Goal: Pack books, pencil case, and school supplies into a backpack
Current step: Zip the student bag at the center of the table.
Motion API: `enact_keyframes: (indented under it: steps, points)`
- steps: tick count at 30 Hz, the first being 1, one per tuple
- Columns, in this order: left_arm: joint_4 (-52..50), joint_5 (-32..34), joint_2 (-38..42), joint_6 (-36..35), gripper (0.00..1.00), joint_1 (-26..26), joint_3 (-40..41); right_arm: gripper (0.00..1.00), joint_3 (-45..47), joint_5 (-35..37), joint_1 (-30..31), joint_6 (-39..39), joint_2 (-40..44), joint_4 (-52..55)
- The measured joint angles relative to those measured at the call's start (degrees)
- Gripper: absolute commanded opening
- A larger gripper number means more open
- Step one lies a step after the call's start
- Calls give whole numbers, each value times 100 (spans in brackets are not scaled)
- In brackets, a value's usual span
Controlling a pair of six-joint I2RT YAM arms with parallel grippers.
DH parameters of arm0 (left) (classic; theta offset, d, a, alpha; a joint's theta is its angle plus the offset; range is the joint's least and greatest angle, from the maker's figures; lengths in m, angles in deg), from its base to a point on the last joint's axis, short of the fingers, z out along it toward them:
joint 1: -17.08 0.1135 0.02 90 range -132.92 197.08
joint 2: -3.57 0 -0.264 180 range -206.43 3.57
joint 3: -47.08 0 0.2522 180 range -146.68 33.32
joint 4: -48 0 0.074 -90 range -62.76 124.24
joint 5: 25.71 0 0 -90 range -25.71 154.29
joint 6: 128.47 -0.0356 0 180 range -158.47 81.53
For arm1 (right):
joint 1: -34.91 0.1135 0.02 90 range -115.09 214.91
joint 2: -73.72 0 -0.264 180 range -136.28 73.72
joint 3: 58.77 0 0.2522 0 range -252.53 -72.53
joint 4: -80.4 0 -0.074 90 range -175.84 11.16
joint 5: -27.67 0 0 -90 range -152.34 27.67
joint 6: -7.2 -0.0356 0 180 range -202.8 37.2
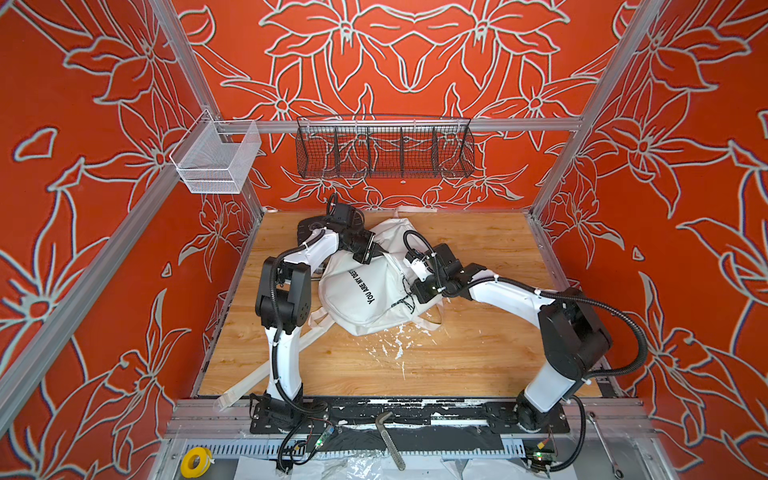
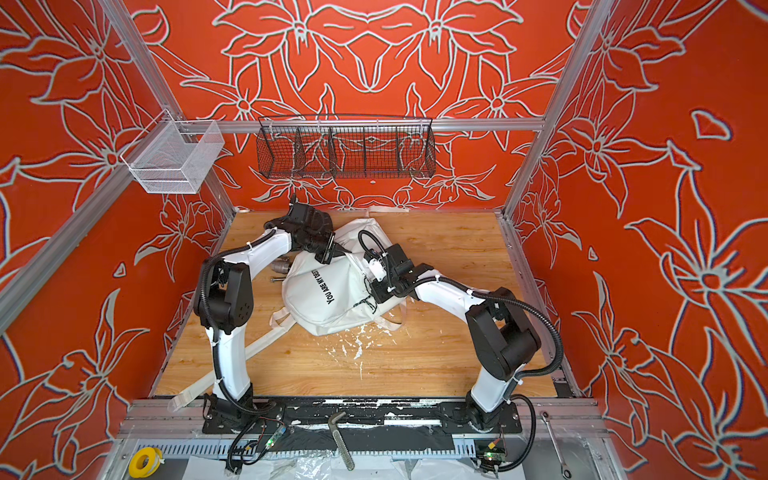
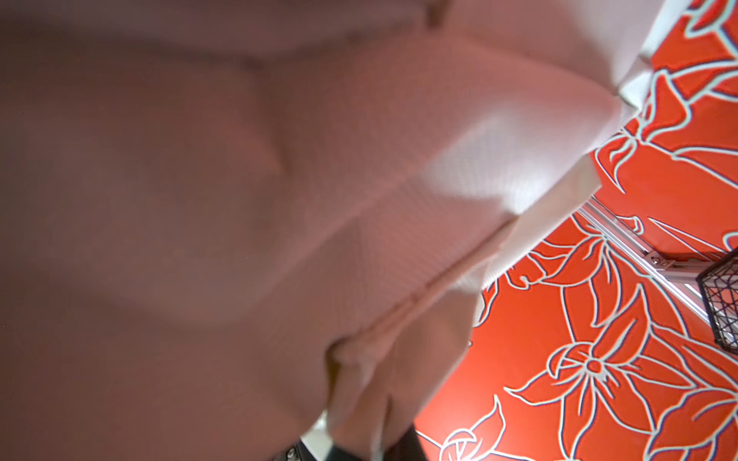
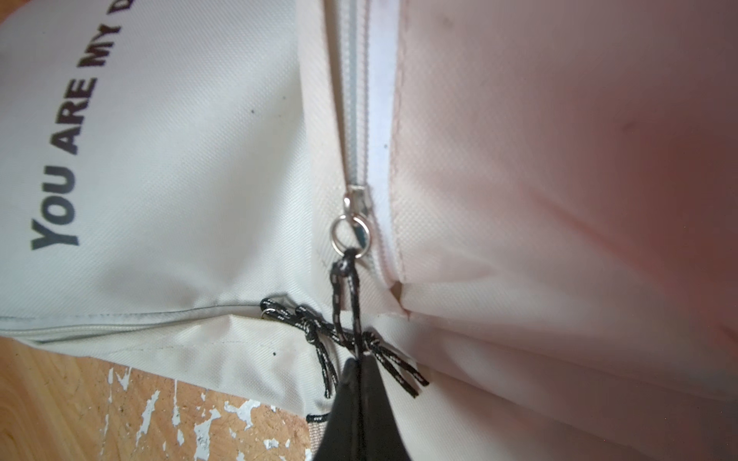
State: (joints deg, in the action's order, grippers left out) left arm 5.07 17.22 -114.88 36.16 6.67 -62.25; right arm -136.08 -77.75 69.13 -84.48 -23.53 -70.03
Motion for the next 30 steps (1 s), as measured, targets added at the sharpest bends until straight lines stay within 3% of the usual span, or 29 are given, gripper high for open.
enact_keyframes:
  steps: [30]
  points:
    - [-225, -369, 2, 131, 0, 199, 2, 0, 514, -157, -52, -785, 289, -225]
